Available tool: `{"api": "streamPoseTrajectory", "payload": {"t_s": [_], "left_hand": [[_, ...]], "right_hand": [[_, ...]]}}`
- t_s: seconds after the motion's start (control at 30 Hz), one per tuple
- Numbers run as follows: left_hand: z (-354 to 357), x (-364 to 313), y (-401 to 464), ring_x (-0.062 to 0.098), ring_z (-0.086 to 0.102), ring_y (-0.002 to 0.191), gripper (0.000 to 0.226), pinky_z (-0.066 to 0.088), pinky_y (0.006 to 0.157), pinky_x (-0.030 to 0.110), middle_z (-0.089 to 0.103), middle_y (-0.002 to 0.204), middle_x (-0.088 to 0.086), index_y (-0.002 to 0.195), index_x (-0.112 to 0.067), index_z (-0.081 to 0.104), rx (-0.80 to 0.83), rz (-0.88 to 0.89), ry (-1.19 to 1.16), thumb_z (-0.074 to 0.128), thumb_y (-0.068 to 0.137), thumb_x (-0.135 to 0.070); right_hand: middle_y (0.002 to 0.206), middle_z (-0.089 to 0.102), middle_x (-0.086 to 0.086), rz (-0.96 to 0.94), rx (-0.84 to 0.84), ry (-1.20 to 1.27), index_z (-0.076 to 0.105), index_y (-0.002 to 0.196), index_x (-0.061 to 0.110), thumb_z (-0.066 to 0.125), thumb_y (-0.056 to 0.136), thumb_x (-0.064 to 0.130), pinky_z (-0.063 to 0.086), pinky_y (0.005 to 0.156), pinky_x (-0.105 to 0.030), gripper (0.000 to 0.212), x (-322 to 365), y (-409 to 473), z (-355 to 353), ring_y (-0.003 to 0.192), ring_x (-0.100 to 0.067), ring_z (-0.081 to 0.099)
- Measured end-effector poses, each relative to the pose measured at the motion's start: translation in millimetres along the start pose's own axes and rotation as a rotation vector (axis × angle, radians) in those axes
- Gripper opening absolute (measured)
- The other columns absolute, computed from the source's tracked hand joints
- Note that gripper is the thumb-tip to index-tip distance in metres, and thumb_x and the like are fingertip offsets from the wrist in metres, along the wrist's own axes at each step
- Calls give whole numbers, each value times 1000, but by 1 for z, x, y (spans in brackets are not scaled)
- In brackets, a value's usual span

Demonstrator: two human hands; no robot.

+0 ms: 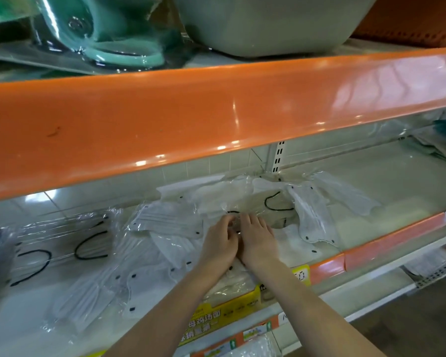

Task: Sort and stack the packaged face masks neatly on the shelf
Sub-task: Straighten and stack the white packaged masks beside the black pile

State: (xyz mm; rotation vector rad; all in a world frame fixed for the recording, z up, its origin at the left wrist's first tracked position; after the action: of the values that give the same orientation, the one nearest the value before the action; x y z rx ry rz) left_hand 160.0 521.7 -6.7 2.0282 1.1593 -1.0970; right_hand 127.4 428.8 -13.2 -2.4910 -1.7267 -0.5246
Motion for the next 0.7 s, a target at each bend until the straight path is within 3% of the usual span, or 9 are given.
{"api": "streamPoseTrajectory", "payload": {"t_s": [0.17,0.33,0.47,0.57,0.63,0.7], "left_hand": [[-1,-7,4,5,53,110,33,40,93,19,59,119,-6,123,-19,53,34,-91,-172,42,96,-4],[-4,-7,9,6,50,107,39,36,91,16,57,123,2,127,-11,51,26,-73,-106,38,93,4],[-10,-2,9,6,47,109,37,34,88,16,53,125,2,128,-11,50,-17,-54,-31,38,95,1],[-25,7,5,15,46,122,44,37,98,23,49,132,4,131,-11,47,-111,-25,20,41,91,7],[-40,12,3,16,42,127,54,32,99,18,43,139,5,138,-11,40,-151,30,94,45,88,9],[-57,16,5,20,37,132,63,25,102,17,39,144,8,143,-8,33,-178,113,188,55,86,6]], "right_hand": [[131,43,0,-2,101,-87,43,130,21,63,84,20,30,106,-33,50,0,12,1,129,-21,34],[126,50,-1,31,48,-66,53,120,19,51,93,18,34,102,-34,27,1,18,-4,125,-22,40],[122,53,-5,63,45,0,56,114,15,44,96,22,36,99,-35,22,7,21,-9,122,-24,44],[99,58,-6,77,-26,216,53,96,14,48,93,21,44,79,-35,9,14,19,-21,97,-28,56],[80,58,-4,21,-66,375,49,88,14,51,91,16,44,64,-35,4,21,17,-30,75,-29,57],[73,59,-4,-82,-38,472,47,88,14,50,93,14,43,58,-37,6,29,12,-37,67,-30,58]]}}
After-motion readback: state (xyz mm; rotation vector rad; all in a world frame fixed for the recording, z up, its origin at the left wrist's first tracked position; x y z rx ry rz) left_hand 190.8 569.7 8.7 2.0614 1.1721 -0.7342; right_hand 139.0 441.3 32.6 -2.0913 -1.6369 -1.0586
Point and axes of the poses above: each hand's wrist, its own y-axis towards the middle knuckle, its own z-axis out of the palm, x = y × z, the point moved 3 cm from there along y, towards the middle knuckle
